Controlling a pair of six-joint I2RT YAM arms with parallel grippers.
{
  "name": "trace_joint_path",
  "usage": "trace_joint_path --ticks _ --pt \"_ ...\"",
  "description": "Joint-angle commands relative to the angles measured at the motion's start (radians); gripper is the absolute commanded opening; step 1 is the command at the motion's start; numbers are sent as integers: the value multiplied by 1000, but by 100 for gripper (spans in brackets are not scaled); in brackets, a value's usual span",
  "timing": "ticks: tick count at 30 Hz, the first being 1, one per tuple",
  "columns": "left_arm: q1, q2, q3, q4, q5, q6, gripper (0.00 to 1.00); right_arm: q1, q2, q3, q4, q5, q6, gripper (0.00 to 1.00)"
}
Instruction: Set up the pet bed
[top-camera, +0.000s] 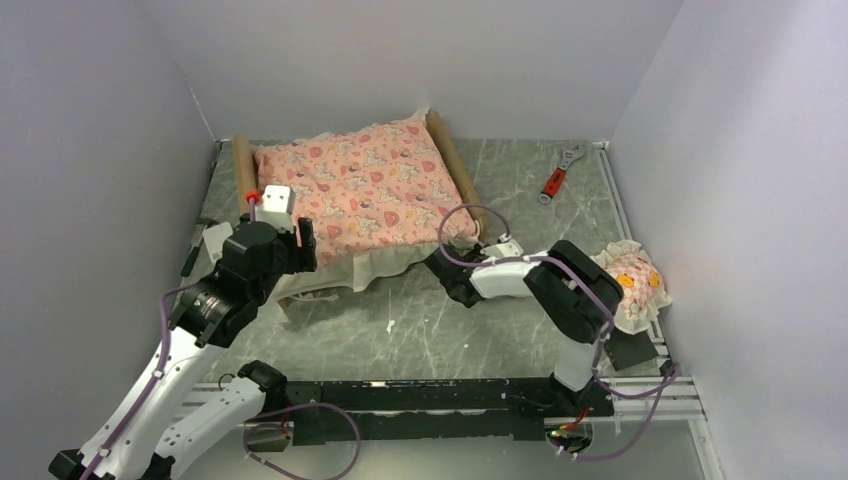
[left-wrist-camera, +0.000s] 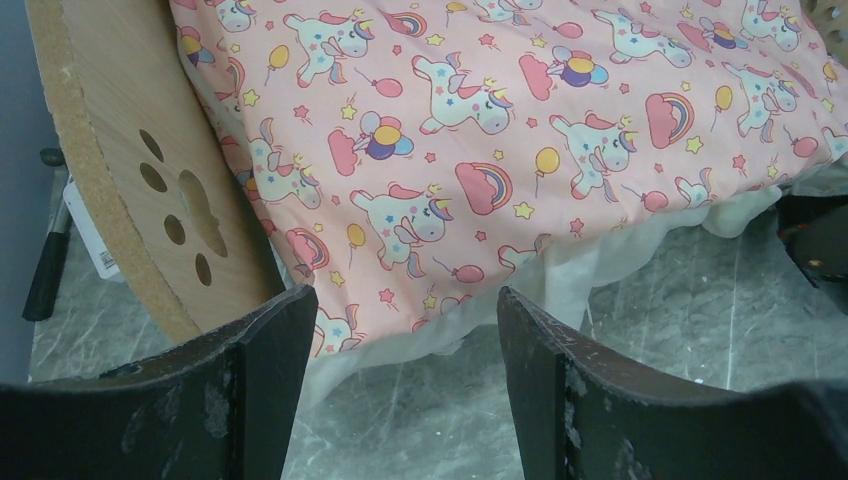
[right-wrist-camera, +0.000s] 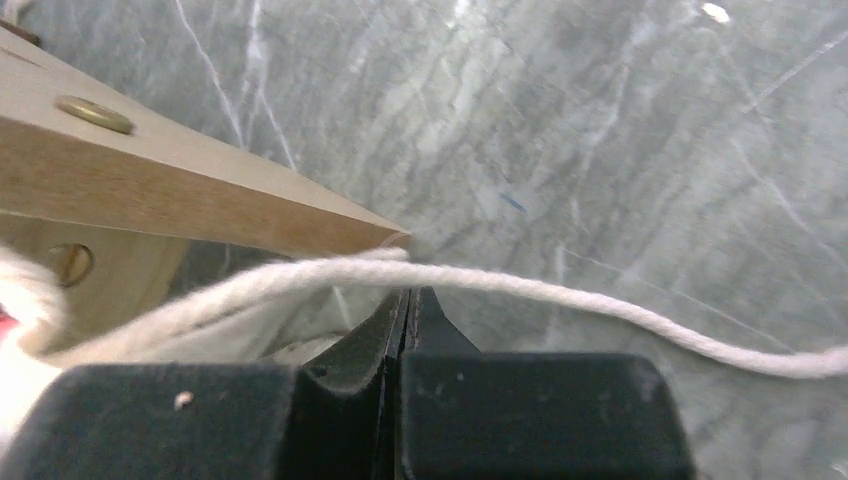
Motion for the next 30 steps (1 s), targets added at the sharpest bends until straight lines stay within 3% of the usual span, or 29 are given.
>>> trace_joint_path --ticks 1,12,25,26,30 --pt "8 -7 -3 36 6 -6 72 -4 -88 -128 -26 -235 -147 0" --pt "16 9 -3 32 -6 -5 72 -4 -318 -309 35 -498 -328 0" --pt "36 43 -3 29 -53 -1 72 -5 -565 -436 -55 -605 -420 0" --pt "39 46 -3 27 -56 0 72 -4 -582 -435 -61 -609 -444 1" --pt "46 62 -3 26 -65 -2 72 -6 -647 -366 -99 -615 -610 28"
